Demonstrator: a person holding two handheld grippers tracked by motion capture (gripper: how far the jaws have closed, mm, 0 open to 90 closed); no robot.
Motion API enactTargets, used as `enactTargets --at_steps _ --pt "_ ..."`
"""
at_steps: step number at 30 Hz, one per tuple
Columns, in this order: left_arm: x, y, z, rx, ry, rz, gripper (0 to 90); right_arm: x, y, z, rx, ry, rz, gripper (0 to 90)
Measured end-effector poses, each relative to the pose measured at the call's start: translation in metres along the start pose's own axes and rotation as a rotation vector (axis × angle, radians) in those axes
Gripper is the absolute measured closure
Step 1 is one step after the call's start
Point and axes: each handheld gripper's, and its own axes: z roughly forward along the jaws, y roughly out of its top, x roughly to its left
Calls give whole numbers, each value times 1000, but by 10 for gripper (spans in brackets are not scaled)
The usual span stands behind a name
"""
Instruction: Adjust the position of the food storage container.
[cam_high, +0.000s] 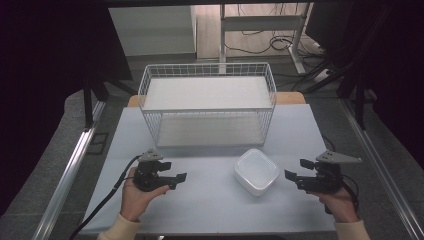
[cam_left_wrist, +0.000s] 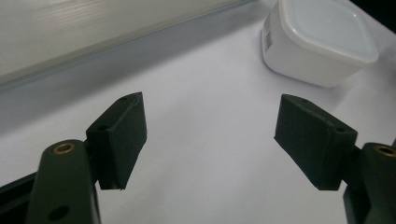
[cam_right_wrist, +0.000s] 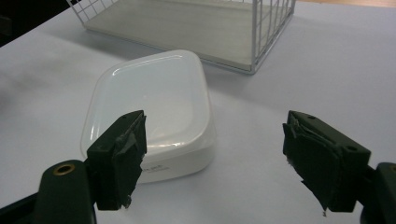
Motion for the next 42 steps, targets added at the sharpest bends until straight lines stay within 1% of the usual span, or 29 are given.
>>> enactTargets --at_steps 2,7,9,12,15,20,24,26,30,33,37,40,41,42 --pt "0 0 0 -2 9 -2 232 -3 -1 0 6 -2 11 218" --pt "-1 0 0 -3 10 -2 233 -7 -5 0 22 -3 16 234" --pt "0 1 -1 -9 12 1 235 -7 -5 -1 34 -6 13 239" --pt "1 1 -2 -3 26 16 233 -6 -4 -1 46 -10 7 243" --pt "0 0 -3 -3 15 18 232 -4 -3 -1 53 -13 13 246" --pt "0 -1 -4 -2 18 27 241 -1 -1 0 59 -16 24 246" --pt "1 0 -4 0 22 28 241 -1 -1 1 63 -17 26 248" --pt "3 1 -4 -2 20 26 241 -2 0 3 66 -14 35 250" --pt "4 1 -6 -3 27 25 240 -3 0 6 83 -14 36 258" --pt "5 1 -8 -9 31 14 240 -1 4 6 85 -9 28 272" --pt "5 1 -9 -11 28 14 239 3 11 6 80 -4 14 296" --pt "5 1 -9 -8 21 15 236 4 17 7 88 -8 6 298" --pt "5 1 -9 -4 20 17 232 7 22 11 106 -21 -4 298" --pt "6 0 -8 2 26 17 231 7 26 13 111 -23 -4 303"
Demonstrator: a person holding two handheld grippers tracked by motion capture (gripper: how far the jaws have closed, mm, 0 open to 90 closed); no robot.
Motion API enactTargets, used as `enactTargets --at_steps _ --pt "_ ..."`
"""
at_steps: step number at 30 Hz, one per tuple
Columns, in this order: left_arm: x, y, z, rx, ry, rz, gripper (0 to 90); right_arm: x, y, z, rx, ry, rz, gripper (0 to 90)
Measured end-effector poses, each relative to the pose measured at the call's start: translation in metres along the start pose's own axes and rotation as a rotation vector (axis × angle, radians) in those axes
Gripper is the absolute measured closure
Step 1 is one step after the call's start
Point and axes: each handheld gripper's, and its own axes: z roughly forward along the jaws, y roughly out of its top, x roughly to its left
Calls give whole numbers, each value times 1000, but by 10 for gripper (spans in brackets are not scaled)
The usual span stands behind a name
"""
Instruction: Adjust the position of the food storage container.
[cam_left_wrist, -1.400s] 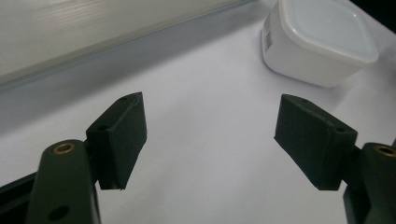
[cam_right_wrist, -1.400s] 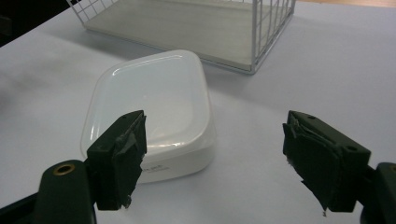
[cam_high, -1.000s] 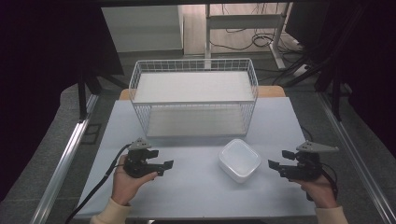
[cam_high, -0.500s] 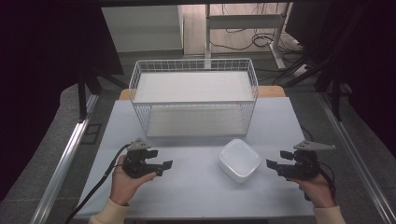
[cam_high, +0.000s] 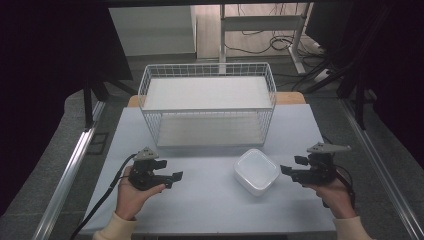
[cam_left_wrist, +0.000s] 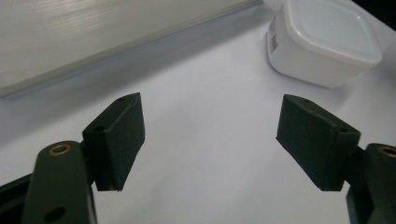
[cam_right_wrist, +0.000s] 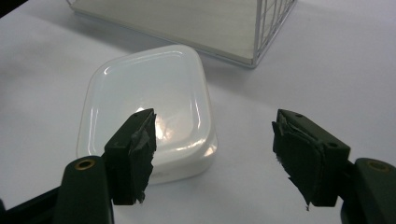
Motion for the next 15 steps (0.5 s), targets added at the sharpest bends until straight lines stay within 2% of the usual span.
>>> enactTargets --at_steps 3,7,15 --pt "1 0 1 9 -9 -3 228 1 11 5 7 -2 -8 325" --pt "1 0 -2 -3 -16 -10 227 2 24 10 30 -5 -2 367" --pt "1 1 -5 -10 -10 -18 224 0 32 29 118 -28 -5 444"
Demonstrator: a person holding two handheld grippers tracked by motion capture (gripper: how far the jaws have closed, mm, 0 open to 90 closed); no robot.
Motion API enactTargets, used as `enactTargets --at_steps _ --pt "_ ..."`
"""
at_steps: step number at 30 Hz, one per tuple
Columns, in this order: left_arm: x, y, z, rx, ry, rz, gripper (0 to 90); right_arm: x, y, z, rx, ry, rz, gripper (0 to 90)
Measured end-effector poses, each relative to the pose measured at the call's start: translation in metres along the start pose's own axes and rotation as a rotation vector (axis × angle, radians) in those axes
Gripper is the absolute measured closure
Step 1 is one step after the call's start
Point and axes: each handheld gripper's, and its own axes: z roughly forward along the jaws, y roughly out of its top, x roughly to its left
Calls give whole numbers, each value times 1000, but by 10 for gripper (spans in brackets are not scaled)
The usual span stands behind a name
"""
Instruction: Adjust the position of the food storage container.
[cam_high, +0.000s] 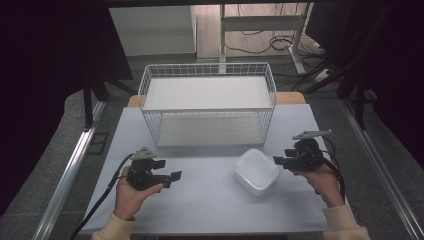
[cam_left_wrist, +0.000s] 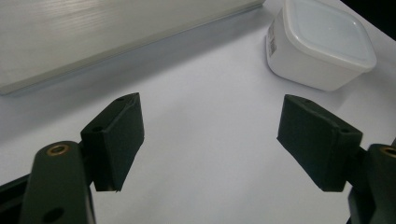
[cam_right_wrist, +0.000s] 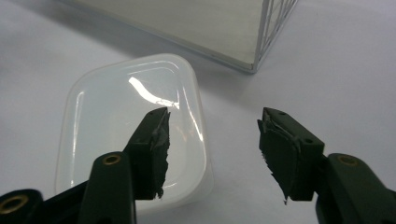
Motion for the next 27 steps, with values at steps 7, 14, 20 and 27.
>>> enactTargets --at_steps 7,14,20,27 --pt "0 -1 3 12 -2 3 221 -5 3 10 58 -8 1 599" --pt "-1 -1 4 17 -4 5 219 -4 0 22 121 -33 -44 812" --pt "-1 -2 6 23 -7 10 217 -1 -9 31 174 -56 -88 893" --pt "-1 -2 8 29 -7 9 217 6 -14 28 190 -29 -116 895"
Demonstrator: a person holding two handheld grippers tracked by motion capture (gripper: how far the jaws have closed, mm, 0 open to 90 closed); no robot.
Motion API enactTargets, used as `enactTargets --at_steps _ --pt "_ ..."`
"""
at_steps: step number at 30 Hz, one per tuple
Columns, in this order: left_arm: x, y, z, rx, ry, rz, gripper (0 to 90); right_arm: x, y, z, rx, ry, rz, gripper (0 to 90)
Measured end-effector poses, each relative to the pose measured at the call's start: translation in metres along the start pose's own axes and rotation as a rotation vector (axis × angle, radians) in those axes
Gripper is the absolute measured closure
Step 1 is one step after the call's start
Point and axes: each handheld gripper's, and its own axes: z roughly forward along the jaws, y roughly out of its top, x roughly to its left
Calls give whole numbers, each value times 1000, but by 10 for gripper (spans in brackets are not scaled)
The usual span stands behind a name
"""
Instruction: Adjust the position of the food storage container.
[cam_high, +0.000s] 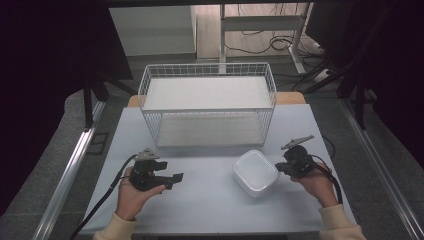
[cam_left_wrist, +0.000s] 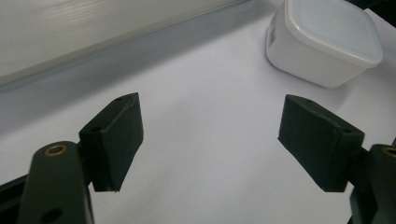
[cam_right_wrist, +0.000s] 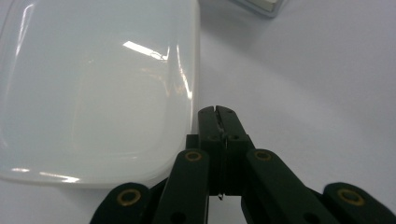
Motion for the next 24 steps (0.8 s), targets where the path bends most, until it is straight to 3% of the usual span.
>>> enactTargets --at_steps 24 --pt "1 0 -3 -20 5 -11 222 35 0 -1 -4 113 -42 894"
